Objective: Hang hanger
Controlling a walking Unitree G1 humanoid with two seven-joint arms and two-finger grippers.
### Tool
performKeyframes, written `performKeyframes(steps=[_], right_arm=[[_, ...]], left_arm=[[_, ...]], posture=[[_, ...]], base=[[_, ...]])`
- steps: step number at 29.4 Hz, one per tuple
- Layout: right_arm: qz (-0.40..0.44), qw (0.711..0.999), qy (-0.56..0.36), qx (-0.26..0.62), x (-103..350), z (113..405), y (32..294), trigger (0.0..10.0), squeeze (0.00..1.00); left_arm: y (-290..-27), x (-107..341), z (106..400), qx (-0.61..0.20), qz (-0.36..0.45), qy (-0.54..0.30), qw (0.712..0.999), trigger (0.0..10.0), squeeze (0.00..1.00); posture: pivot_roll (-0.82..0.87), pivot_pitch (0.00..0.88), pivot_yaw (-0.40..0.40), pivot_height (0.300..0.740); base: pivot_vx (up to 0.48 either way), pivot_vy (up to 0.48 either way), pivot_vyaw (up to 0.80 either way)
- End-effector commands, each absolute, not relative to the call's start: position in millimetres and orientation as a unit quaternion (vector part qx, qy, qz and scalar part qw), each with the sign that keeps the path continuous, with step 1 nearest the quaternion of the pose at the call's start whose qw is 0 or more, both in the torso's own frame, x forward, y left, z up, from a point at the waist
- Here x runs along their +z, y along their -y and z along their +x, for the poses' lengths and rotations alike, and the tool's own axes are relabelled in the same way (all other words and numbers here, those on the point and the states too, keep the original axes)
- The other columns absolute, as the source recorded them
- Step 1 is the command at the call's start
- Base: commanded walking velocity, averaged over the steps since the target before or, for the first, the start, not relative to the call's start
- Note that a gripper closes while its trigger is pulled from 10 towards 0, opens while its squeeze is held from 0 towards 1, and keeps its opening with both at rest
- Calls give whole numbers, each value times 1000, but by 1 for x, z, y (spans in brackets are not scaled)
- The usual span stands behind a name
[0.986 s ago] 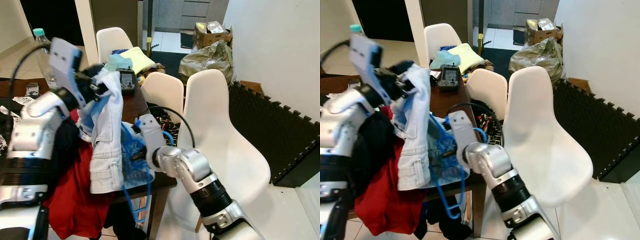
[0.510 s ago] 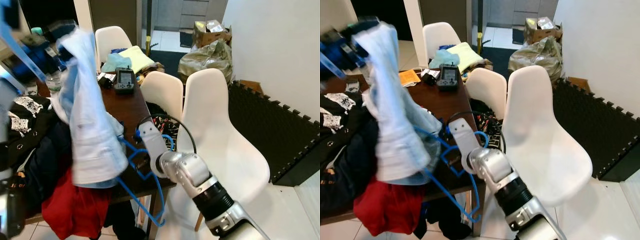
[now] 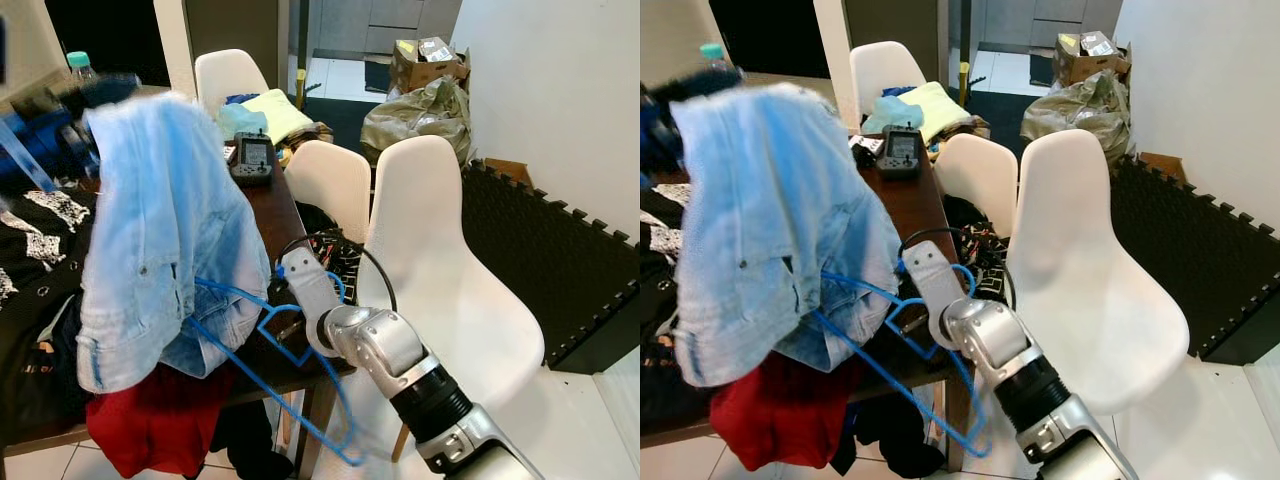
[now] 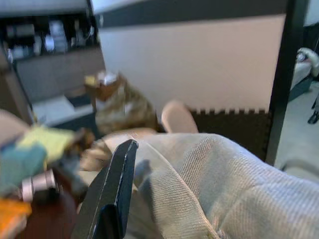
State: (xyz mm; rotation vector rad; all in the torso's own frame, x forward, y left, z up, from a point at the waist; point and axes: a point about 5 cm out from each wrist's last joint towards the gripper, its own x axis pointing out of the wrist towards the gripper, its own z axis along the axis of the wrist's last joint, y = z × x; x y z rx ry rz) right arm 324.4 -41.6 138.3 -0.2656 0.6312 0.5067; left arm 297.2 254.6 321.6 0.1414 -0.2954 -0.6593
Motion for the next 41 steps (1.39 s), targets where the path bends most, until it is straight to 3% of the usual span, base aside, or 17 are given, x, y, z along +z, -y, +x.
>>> performKeyframes(steps=[1,3,4,6,7,13,14,16,17,18,19,28,35,41], right_arm=[[-122,917,-292,244,144,328,43,10000,0],[-111,923,-281,238,151,332,48,10000,0],[-97,929,-270,232,158,336,55,10000,0],[-97,929,-270,232,158,336,55,10000,0],[-79,937,-258,220,168,342,66,10000,0],[-47,961,-218,164,195,357,108,10000,0],[-37,967,-204,148,203,361,119,10000,0],[-37,967,-204,148,203,361,119,10000,0],[-27,972,-190,137,210,363,128,10000,0],[-27,972,-190,137,210,363,128,10000,0],[-21,975,-179,132,216,364,134,10000,0],[25,979,-140,147,235,363,135,10000,0],[104,953,-96,269,255,348,93,10000,0],[135,951,-66,272,265,351,94,10000,0]], left_arm=[[-253,314,301,-318,73,131,936,10000,0],[-251,298,305,-314,75,104,941,10000,0],[-248,280,308,-318,85,70,942,6353,0],[-248,280,308,-318,85,70,942,6353,0],[-244,260,306,-336,106,25,936,0,0],[-248,246,298,-353,138,-33,925,0,0],[-254,252,298,-342,142,-27,929,4431,0],[-254,252,298,-342,142,-27,929,4431,0],[-260,258,298,-334,142,-20,932,10000,220],[-260,258,298,-334,142,-20,932,10000,220],[-265,263,297,-330,137,-15,934,10000,1000],[-269,278,281,-385,134,-18,913,10000,1000],[-287,291,258,-405,172,-68,896,10000,1000],[-289,280,259,-390,185,-92,897,10000,1000]], posture=[[157,75,-55,740],[157,75,-55,740],[148,75,-52,740],[148,75,-52,740],[143,75,-50,740],[141,76,-49,740],[144,75,-47,740],[144,75,-47,740],[145,75,-44,740],[145,75,-44,740],[145,74,-43,740],[145,72,-39,740],[156,72,-42,740],[157,68,-48,740]], base=[[0,0,0],[0,0,0],[0,0,0],[0,0,0],[0,0,0],[0,0,0],[0,0,0],[0,0,0],[0,0,0],[0,0,0],[0,0,0],[0,0,0],[0,0,0],[0,0,0]])
